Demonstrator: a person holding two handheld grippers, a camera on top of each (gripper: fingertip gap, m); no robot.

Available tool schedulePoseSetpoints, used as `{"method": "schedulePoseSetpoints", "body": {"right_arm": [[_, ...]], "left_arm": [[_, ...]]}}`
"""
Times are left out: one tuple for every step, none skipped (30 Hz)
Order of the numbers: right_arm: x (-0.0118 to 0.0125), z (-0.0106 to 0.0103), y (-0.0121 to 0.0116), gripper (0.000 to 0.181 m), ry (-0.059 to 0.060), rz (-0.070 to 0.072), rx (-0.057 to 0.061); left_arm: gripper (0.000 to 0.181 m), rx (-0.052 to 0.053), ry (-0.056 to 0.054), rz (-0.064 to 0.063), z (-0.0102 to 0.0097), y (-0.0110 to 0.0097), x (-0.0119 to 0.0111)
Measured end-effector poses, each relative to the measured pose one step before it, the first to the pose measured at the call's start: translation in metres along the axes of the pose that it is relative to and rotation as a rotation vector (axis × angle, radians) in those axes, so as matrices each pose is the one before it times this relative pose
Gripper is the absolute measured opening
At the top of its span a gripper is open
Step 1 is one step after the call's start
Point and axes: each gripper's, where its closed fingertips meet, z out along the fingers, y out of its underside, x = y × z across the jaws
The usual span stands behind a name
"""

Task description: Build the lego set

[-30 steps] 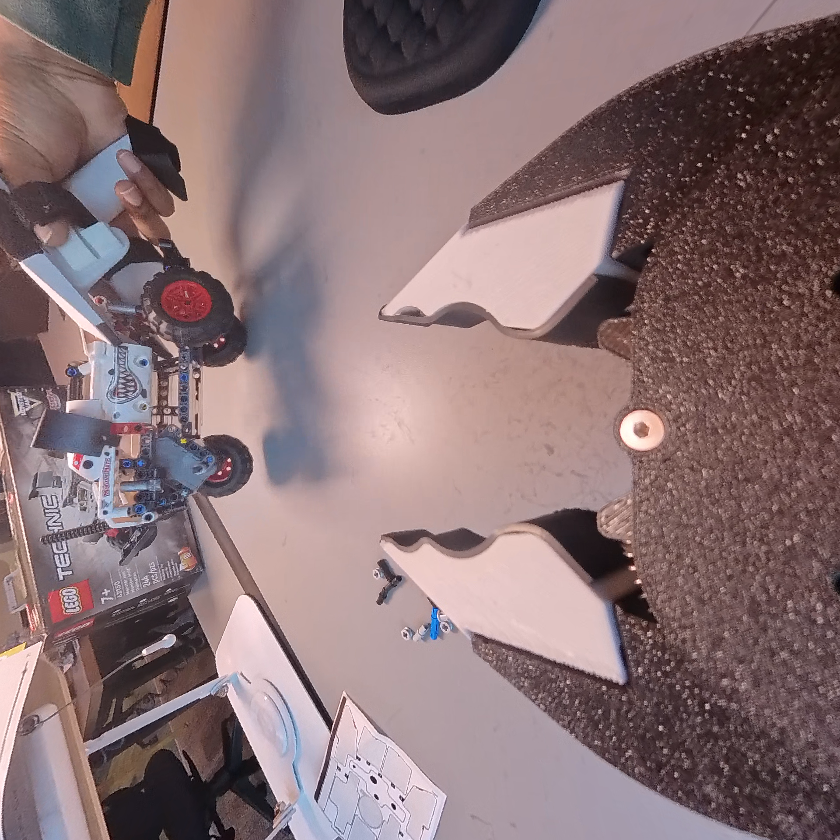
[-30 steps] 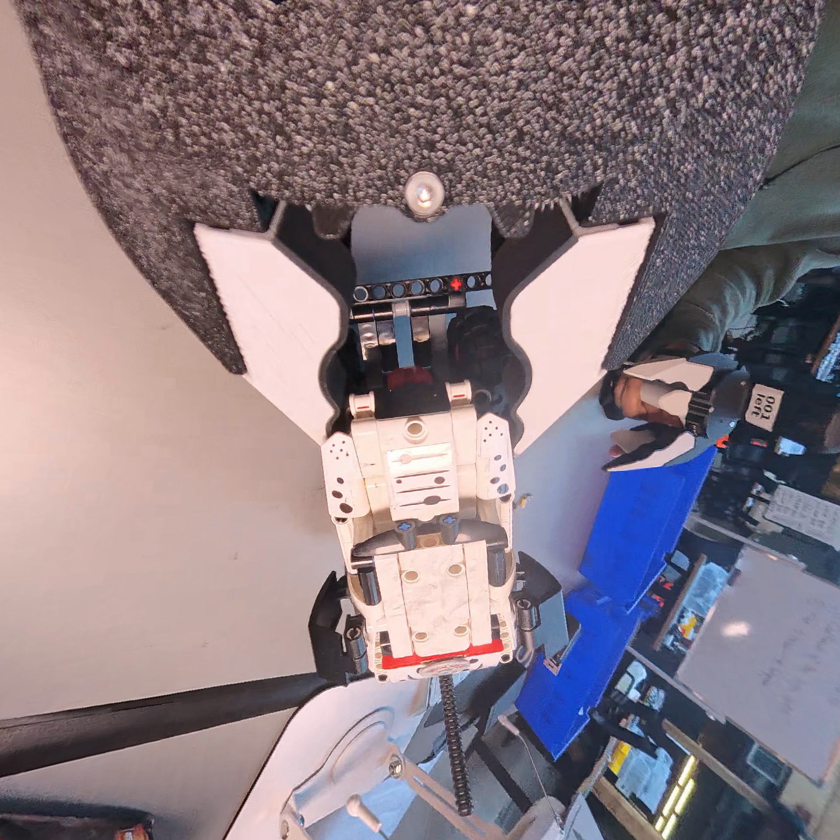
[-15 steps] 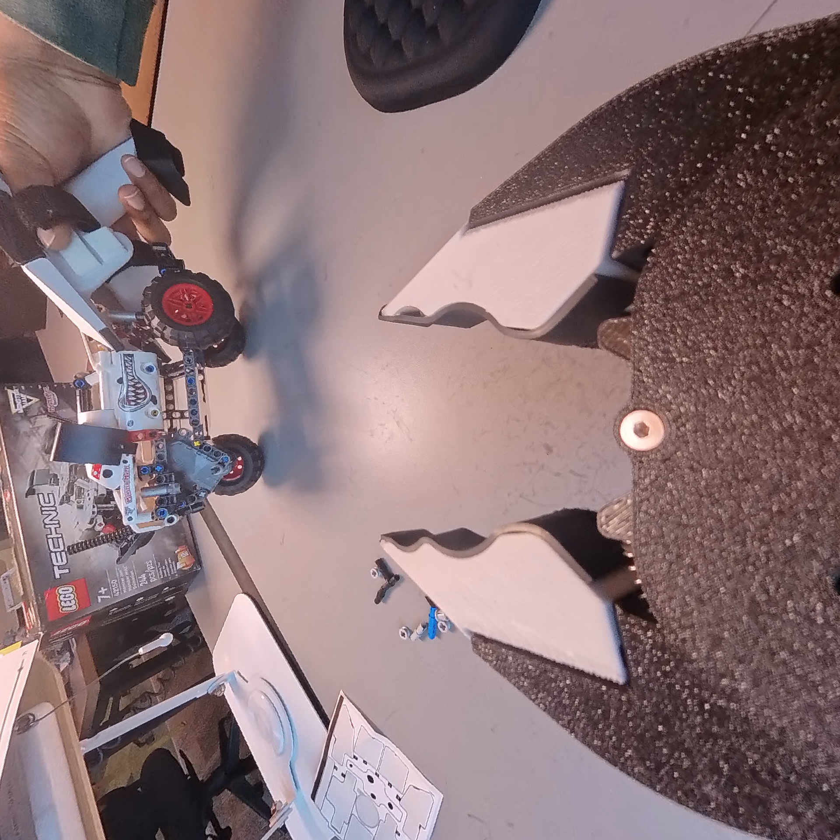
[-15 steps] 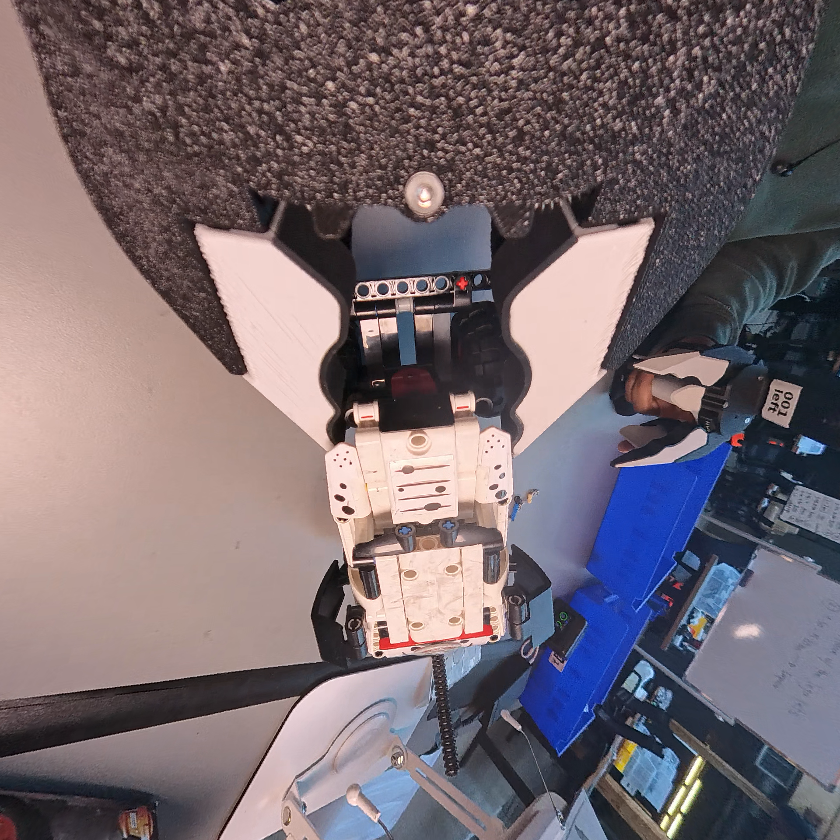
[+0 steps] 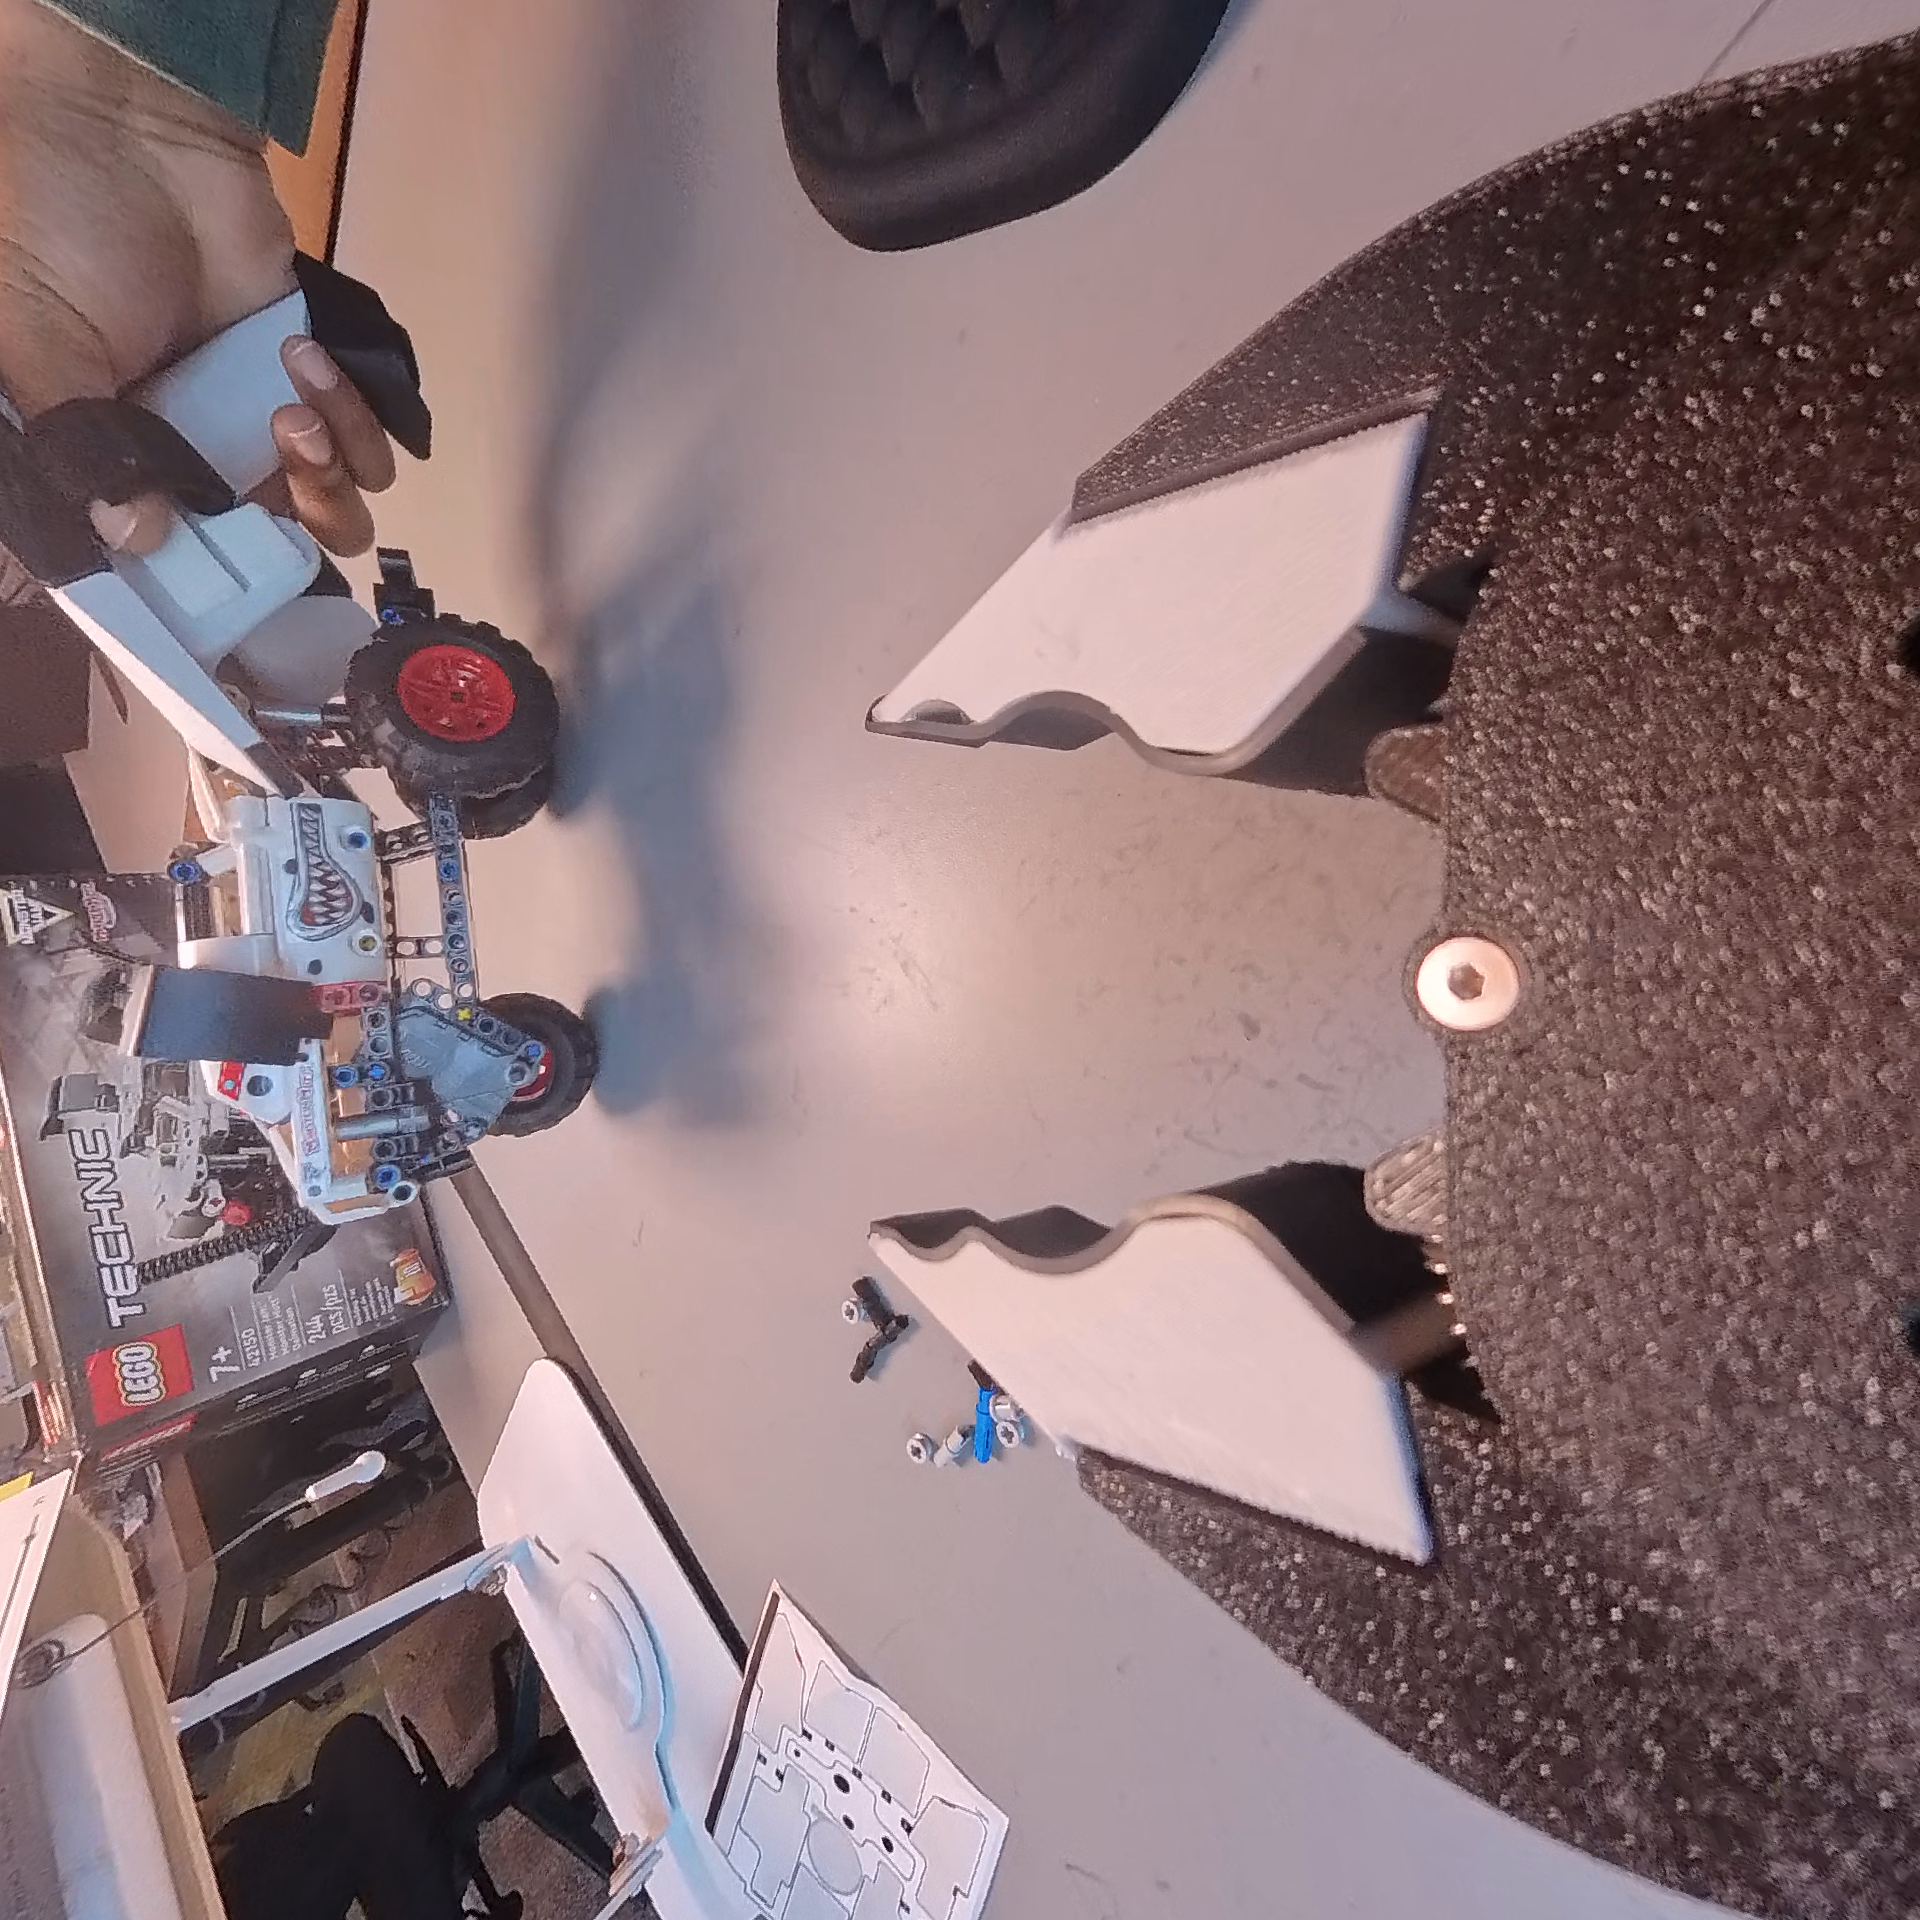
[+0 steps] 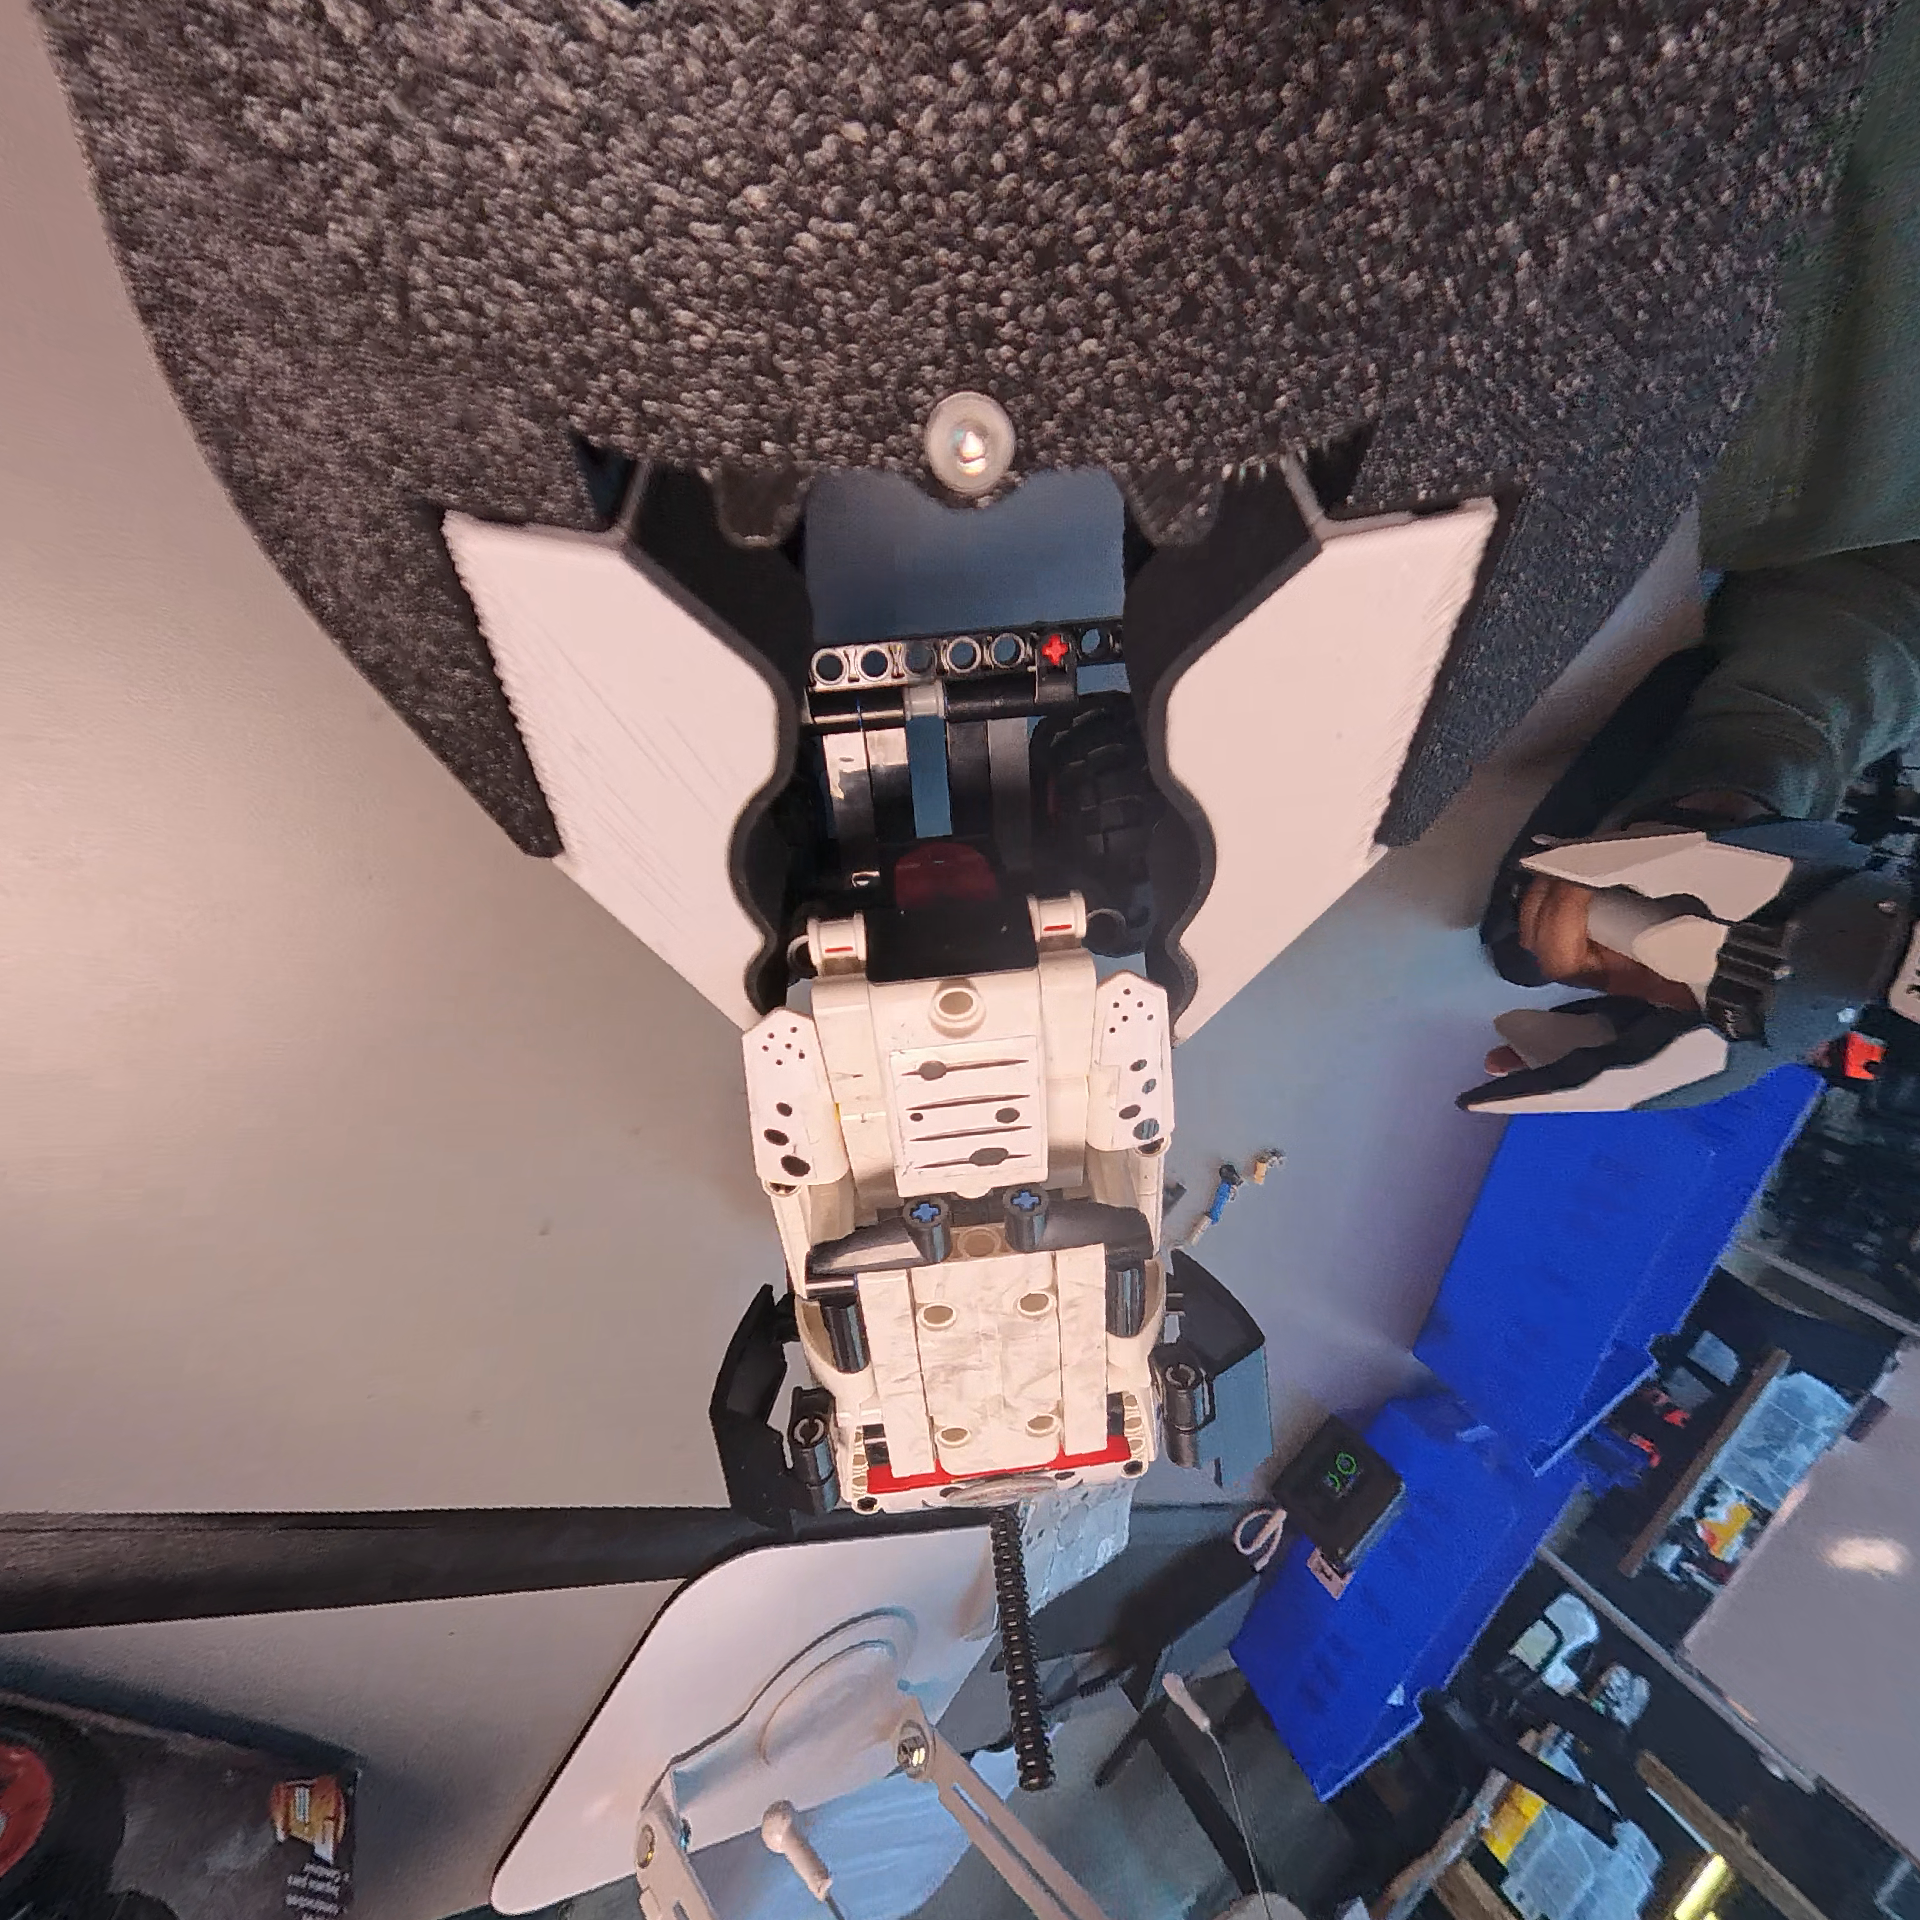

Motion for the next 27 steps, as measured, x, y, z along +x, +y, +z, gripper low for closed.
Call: {"method": "schedulePoseSetpoints", "body": {"right_arm": [[-0.00183, 0.00073, 0.0017, 0.068, 0.0136, -0.0286, -0.0059], [-0.00192, 0.00072, 0.00161, 0.068, 0.0151, -0.0286, -0.007], [-0.00186, 0.00061, 0.00144, 0.068, 0.0162, -0.0235, -0.006], [-0.00156, 0.00065, 0.00132, 0.069, 0.0162, -0.0192, -0.0052], [-0.00141, 0.00064, 0.00119, 0.069, 0.0163, -0.0197, -0.0048], [-0.00123, 0.00044, 0.00119, 0.069, 0.0161, -0.0184, -0.0041], [-0.00099, 0.0004, 0.00077, 0.069, 0.0173, -0.0158, -0.0023], [-0.0009, 0.00019, 0.00083, 0.069, 0.0169, -0.0143, -0.0025], [-0.00095, 0.00018, 0.00077, 0.069, 0.0162, -0.0154, -0.0029], [-0.00084, 0.00009, 0.00092, 0.069, 0.0169, -0.0169, -0.0022], [-0.00097, 0.00007, 0.00067, 0.069, 0.0168, -0.0162, -0.0018], [-0.00115, 0.00013, 0.00111, 0.069, 0.0146, -0.0167, -0.0032], [-0.00135, 0.00025, 0.00101, 0.07, 0.0132, -0.0195, -0.0023], [-0.0013, 0.00056, 0.00101, 0.07, 0.0115, -0.0193, -0.0001], [-0.0014, 0.00052, 0.00094, 0.07, 0.0088, -0.0194, 0.0016], [-0.00138, 0.00049, 0.001, 0.07, 0.0067, -0.0216, 0.0023], [-0.00098, 0.00024, 0.0007, 0.07, 0.0067, -0.0198, 0.0038], [-0.00089, 0.00038, 0.0005, 0.07, 0.0058, -0.0135, 0.0043], [-0.00085, 0.00019, 0.00051, 0.07, 0.0045, -0.0125, 0.0032], [-0.0009, 0.0002, 0.00087, 0.07, 0.0027, -0.0132, 0.0001], [-0.00079, 0.00035, 0.00083, 0.07, 0.0026, -0.0146, -0.0036], [-0.00051, 0.00025, 0.00013, 0.071, 0.0059, -0.0143, -0.002], [0.00021, -0.00003, -0.00036, 0.071, 0.0066, -0.0074, -0.0013], [0.00011, -0.00013, -0.00027, 0.071, 0.0043, -0.0061, -0.002], [0.00019, -0.00023, -0.00027, 0.071, 0.0029, -0.0065, -0.0015], [-0.0001, -0.00009, -0.00005, 0.071, 0.0019, -0.0046, -0.0023], [0.00016, -0.00027, -0.00034, 0.071, 0.0038, -0.0068, -0.0005]], "left_arm": [[0.088, -0.001, -0.0004, 0.0002, 0.00006, 0.0002, -0.00008], [0.088, -0.0013, -0.0003, 0.0005, 0.00007, 0.00021, 0.0001], [0.088, -0.0016, -0.0015, 0.0006, 0.00005, 0.00025, -0.00007], [0.087, -0.0021, -0.0035, 0.0004, 0.00014, 0.00038, -0.00034], [0.087, -0.0024, -0.0037, 0.0002, 0.00019, 0.00041, -0.00049], [0.087, -0.0016, -0.0031, 0.0004, 0.00023, 0.00018, -0.00033], [0.086, -0.0009, -0.0032, 0.0004, 0.00008, 0.00017, -0.00039], [0.086, -0.0012, -0.003, 0.0007, 0.00008, 0.00019, -0.00028], [0.086, -0.0009, -0.0023, 0.0005, 0.00006, 0.00006, -0.00019], [0.086, -0.0007, -0.0024, 0.0003, 0.0001, 0.00013, -0.00027], [0.086, -0.0002, -0.0013, 0.0003, -0.00001, 0.00002, -0.0002], [0.086, -0.0005, -0.0002, 0.0001, 0.00007, 0.00002, 0.00004], [0.086, -0.0009, -0.0001, 0.0, 0.00006, 0.00019, -0.00002], [0.086, -0.0011, 0.0004, 0.0, 0.00014, 0.00018, 0.00002], [0.086, -0.0014, 0.0004, 0.0003, 0.00023, 0.00017, 0.00008], [0.086, -0.0016, -0.0005, 0.0008, 0.00014, 0.00021, 0.00003], [0.086, -0.0011, -0.0016, 0.001, 0.00012, 0.00027, -0.0001], [0.086, -0.0005, -0.0011, 0.0009, 0.00008, 0.00001, -0.00005], [0.086, 0.0, -0.0013, 0.0002, -0.00009, 0.00003, -0.00018], [0.086, 0.0009, -0.0019, -0.0007, -0.00008, -0.00017, -0.00031], [0.086, 0.0006, -0.0017, -0.0011, -0.00017, 0.00002, -0.00032], [0.086, -0.0004, -0.0038, 0.0, -0.00007, -0.00004, -0.00054], [0.086, -0.001, -0.005, 0.0022, 0.00002, 0.00016, -0.00046], [0.086, -0.0016, -0.0035, 0.0048, 0.00014, 0.00012, 0.00004], [0.086, -0.0023, -0.0025, 0.0067, 0.0003, 0.00029, 0.00045], [0.086, -0.003, -0.0023, 0.0075, 0.00026, 0.00036, 0.00051], [0.086, -0.0032, -0.0009, 0.0077, 0.00038, 0.00043, 0.00069]]}}
